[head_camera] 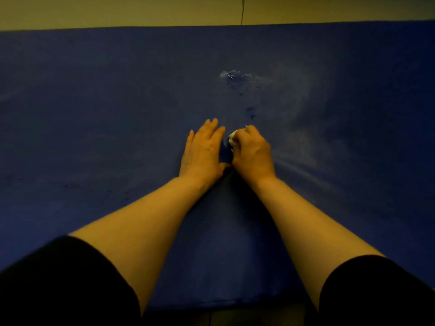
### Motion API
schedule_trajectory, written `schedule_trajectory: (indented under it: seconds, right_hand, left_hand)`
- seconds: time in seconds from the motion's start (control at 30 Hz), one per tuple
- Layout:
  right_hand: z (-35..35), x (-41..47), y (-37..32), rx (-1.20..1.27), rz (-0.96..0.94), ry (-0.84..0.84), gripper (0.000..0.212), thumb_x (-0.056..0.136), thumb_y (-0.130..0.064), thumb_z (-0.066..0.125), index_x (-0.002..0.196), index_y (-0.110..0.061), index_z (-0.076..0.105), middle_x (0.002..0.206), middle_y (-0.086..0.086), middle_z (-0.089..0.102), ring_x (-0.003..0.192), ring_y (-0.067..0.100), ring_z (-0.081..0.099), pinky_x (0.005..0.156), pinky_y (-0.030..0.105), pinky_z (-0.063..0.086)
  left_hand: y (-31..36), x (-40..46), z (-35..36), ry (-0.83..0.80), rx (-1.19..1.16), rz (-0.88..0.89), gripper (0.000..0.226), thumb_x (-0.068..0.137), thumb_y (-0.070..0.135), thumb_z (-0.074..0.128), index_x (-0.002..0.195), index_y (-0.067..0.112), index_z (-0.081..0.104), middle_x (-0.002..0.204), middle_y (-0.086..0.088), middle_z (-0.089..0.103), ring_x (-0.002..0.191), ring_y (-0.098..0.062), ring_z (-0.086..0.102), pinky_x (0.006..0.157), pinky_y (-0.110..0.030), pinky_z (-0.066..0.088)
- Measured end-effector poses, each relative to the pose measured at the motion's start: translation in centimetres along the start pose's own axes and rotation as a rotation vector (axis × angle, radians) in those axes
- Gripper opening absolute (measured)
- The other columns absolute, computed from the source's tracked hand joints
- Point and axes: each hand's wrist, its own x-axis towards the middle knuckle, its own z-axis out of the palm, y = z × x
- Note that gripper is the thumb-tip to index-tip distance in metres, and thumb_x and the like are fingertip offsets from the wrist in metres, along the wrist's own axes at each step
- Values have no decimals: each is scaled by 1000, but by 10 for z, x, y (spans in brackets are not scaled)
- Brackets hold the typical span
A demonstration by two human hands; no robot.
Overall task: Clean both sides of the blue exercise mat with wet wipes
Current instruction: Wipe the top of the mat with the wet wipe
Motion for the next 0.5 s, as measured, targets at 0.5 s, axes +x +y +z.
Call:
schedule_trajectory:
  seconds: [0.5]
  right_hand:
    - [0,32,-1,11,-11,-67,8,77,4,61,76,-3,57,85,18,56,70,39,57,56,37,45]
  left_hand:
    - [-22,95,-72,-399,640,431,103,68,68,70,149,19,29,151,-3,35,136,-22,38,117,-44,13]
